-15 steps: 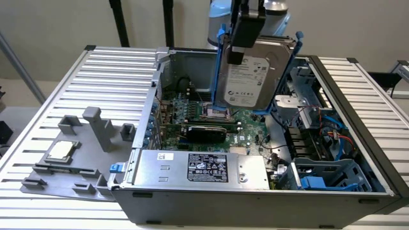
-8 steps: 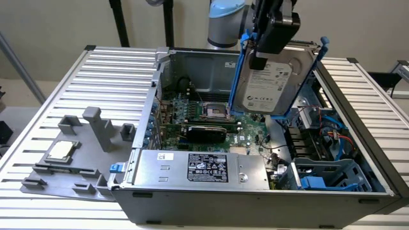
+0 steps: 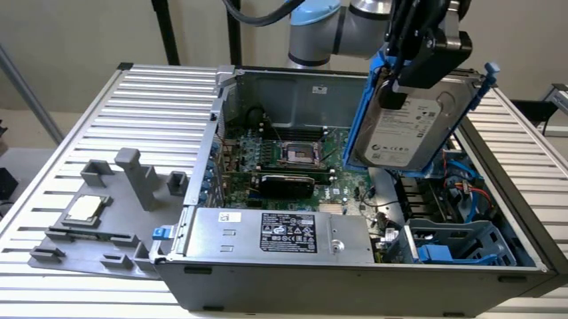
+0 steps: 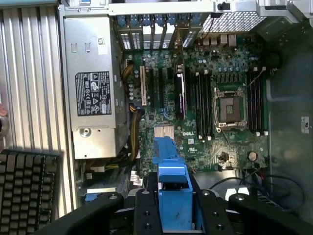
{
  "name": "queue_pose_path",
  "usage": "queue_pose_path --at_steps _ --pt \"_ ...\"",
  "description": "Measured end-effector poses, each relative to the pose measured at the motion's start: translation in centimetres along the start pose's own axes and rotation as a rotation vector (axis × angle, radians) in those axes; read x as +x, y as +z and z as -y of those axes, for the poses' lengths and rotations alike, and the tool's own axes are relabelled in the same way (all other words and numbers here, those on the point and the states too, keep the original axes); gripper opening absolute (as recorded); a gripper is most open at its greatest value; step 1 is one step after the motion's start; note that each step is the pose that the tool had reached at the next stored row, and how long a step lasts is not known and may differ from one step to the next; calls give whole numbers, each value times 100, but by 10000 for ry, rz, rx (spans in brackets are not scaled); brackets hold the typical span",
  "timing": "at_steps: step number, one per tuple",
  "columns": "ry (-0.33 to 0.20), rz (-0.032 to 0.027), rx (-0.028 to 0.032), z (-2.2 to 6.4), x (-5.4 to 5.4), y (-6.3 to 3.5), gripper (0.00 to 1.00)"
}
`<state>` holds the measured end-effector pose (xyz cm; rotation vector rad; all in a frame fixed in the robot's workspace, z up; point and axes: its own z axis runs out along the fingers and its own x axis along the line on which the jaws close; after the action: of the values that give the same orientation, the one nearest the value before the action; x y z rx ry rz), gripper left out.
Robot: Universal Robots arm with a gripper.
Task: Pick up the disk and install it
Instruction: 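Pick up the disk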
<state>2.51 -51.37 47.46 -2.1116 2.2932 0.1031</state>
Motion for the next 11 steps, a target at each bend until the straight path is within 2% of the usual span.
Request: queue_pose_path --at_steps 11 --pt "3 0 -22 346 319 -20 33"
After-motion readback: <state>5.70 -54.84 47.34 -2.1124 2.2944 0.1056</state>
